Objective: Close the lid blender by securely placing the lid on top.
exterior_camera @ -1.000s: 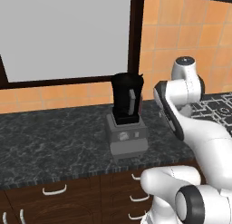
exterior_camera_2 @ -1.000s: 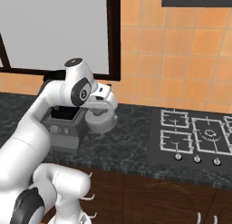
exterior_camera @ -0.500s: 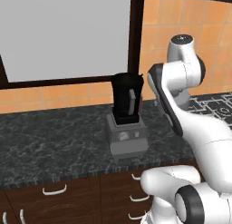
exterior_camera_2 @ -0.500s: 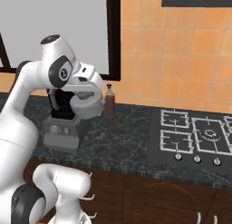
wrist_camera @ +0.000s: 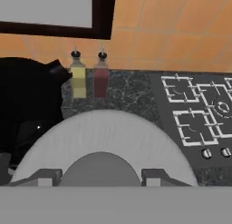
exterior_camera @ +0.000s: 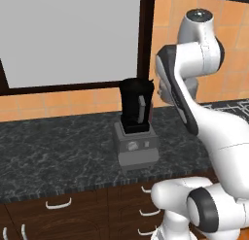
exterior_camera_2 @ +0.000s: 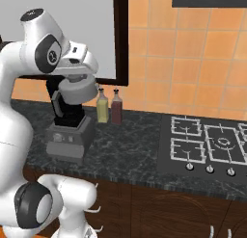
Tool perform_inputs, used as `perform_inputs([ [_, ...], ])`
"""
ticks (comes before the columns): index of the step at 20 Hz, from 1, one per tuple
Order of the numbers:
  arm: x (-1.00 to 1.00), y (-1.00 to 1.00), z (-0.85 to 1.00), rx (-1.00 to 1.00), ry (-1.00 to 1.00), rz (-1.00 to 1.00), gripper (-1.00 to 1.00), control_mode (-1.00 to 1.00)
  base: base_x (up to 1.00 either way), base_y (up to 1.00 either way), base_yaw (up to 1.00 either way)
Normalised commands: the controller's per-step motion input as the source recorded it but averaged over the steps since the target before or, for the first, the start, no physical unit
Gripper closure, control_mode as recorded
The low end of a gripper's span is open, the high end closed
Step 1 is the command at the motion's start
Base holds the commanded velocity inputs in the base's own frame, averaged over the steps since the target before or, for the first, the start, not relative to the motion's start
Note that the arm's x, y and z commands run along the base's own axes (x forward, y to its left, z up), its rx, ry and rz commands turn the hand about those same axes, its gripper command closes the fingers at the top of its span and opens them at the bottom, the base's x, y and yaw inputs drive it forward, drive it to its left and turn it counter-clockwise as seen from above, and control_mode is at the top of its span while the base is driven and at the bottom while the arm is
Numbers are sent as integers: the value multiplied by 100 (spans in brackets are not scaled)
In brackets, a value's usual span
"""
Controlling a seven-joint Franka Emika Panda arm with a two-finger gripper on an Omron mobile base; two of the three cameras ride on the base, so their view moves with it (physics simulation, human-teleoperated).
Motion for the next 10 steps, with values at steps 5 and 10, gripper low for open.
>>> perform_inputs([
  [5,20,63,70,7,-2,13,100,-100,0,0,0],
  [10,76,72,-1,0,-10,7,100,-100,0,0,0],
])
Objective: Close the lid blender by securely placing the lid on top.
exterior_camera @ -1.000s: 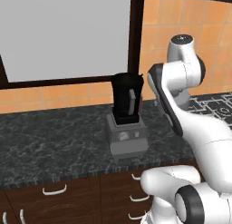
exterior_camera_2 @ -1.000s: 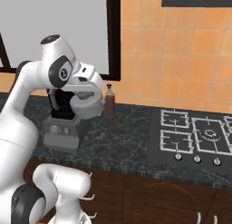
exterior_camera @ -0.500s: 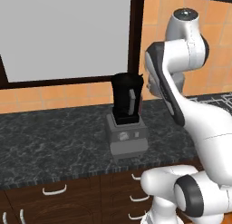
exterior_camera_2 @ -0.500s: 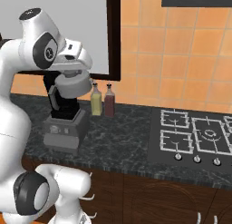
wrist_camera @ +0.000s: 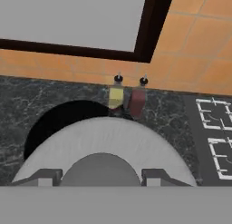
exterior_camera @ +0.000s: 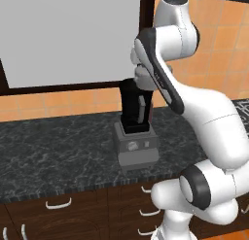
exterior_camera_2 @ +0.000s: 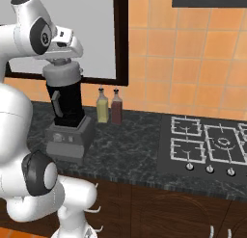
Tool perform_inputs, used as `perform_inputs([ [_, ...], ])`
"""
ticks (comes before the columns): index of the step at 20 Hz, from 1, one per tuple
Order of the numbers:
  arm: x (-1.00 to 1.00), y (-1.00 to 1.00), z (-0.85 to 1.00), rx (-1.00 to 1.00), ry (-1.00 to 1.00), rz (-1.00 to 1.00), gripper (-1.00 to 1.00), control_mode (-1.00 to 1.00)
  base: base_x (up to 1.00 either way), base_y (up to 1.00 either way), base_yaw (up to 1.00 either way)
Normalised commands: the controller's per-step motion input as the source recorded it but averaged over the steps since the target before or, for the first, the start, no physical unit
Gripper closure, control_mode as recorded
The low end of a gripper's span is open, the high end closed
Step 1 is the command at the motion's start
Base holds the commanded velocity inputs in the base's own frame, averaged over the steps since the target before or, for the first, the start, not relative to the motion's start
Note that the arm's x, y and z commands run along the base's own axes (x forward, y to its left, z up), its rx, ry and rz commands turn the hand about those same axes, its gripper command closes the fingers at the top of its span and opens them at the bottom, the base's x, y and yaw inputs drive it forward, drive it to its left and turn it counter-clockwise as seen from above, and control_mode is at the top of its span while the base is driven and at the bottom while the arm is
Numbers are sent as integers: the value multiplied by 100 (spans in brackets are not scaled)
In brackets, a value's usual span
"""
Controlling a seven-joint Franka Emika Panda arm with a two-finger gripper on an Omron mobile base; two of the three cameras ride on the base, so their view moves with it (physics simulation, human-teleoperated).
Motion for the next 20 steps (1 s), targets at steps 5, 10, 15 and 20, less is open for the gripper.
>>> perform_inputs([
  [5,71,26,-21,0,-13,0,100,-100,0,0,0],
  [10,67,10,-7,0,-3,-1,100,-100,0,0,0],
  [15,50,14,1,1,0,-2,100,-100,0,0,0],
  [20,9,0,-18,3,-5,0,100,-100,0,0,0],
])
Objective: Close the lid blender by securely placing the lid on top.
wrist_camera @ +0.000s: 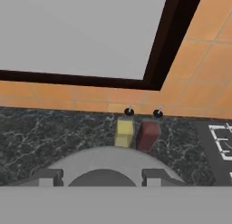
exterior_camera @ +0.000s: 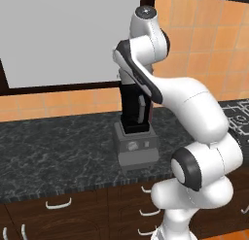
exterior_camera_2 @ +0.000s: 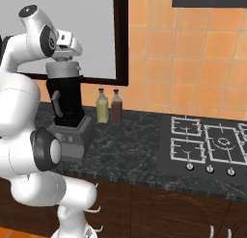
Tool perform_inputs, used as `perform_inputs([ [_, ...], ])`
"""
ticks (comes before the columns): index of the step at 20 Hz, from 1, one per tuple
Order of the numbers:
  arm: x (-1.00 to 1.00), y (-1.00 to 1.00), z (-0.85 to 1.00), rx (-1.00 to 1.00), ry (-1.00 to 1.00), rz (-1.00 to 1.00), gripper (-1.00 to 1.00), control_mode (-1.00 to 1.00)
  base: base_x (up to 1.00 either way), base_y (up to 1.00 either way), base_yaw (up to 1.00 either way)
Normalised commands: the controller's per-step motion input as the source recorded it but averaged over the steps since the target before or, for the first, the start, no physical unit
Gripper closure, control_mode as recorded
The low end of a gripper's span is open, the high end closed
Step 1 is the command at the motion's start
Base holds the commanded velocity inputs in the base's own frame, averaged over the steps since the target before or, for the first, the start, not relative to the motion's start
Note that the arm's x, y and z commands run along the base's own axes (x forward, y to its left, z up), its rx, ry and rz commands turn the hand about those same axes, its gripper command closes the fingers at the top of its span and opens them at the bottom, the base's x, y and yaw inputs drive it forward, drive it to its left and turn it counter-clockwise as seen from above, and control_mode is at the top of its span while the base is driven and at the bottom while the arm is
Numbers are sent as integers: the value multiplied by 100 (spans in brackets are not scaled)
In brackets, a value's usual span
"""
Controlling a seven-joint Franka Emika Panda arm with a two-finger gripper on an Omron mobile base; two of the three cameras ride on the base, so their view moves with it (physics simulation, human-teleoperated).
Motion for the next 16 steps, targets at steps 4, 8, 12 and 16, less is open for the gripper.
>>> perform_inputs([
  [4,-28,0,-10,3,-19,0,100,-100,0,0,0],
  [8,-9,0,-1,1,-24,0,100,-100,0,0,0],
  [12,4,-3,-12,3,-16,0,100,-100,0,0,0],
  [16,0,-10,-18,9,-11,2,100,-100,0,0,0],
])
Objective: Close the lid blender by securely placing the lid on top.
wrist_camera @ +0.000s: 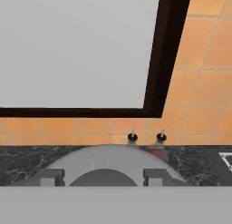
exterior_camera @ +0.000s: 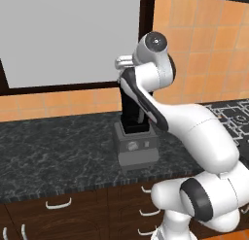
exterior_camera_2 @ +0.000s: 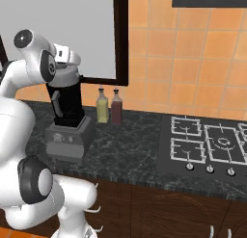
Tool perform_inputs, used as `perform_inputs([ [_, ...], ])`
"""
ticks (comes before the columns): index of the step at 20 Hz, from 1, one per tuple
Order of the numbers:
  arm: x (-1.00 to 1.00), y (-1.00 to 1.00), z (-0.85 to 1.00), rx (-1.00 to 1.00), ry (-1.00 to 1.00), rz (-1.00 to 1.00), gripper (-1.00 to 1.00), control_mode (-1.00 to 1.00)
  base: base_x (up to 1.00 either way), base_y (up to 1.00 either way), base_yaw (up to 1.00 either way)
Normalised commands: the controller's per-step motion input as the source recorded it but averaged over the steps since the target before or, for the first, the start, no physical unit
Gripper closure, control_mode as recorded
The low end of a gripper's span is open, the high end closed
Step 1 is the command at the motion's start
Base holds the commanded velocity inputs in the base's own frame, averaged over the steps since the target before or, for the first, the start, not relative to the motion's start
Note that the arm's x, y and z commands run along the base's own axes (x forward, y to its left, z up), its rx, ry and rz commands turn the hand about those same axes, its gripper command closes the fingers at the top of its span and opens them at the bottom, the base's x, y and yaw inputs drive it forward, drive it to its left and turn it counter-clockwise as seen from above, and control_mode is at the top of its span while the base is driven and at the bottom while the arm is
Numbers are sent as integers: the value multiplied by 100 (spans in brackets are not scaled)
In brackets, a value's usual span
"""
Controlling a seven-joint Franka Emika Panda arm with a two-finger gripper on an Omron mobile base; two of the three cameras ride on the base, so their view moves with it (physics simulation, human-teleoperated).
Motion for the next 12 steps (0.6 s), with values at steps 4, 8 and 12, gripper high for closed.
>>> perform_inputs([
  [4,0,-8,-28,10,-4,0,100,-100,0,0,0],
  [8,0,-4,-24,10,0,0,-100,-100,0,0,0],
  [12,-2,1,35,1,0,0,-100,-100,0,0,0],
])
